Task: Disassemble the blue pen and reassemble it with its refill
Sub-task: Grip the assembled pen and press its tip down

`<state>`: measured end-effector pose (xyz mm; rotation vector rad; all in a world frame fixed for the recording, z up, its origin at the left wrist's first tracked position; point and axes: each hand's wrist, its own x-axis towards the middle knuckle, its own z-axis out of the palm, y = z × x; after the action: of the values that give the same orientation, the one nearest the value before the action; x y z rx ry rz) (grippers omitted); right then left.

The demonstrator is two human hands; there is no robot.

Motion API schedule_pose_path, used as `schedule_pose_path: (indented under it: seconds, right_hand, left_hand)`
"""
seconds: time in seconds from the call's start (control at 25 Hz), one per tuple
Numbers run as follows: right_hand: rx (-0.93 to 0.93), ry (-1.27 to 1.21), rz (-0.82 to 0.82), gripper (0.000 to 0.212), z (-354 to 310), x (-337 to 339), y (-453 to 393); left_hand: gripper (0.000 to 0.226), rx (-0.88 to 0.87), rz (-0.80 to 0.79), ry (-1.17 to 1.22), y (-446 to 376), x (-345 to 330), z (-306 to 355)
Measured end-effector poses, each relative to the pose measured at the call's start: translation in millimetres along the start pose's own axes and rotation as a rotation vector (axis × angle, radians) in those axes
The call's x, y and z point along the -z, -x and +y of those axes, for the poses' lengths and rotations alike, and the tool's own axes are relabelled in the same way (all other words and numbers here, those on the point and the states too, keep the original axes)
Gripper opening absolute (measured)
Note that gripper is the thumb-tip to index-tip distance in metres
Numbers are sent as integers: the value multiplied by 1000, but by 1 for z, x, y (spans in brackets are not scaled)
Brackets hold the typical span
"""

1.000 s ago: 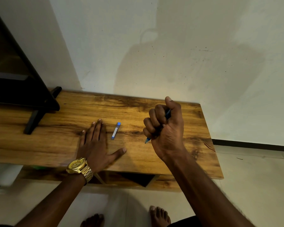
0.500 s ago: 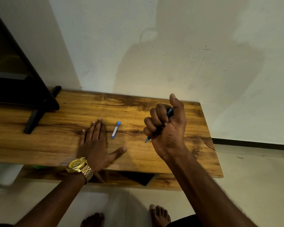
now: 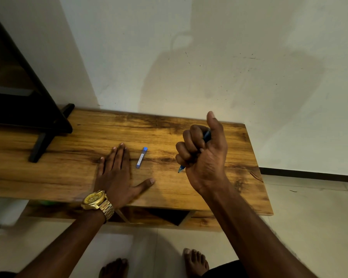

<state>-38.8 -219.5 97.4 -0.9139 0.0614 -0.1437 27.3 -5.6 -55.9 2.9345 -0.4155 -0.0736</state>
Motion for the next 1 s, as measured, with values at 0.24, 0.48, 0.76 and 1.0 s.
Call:
schedule_pose_path:
  seconds: [0.24, 0.48, 0.76, 1.0]
  right_hand:
    - [-10, -12, -4, 63, -1, 0, 0]
    - [-19, -3, 5, 60, 0, -1, 1]
    - [-35, -50, -5, 58, -1, 1, 0]
    - [-74, -189, 2, 60, -2, 2, 0]
  left_hand:
    - [146, -4, 22, -1, -1, -4, -2]
    - [143, -1, 29, -5, -3, -9, -4]
    - [144, 2, 27, -7, -3, -8, -3]
    - [144, 3, 35, -11, -1, -6, -1]
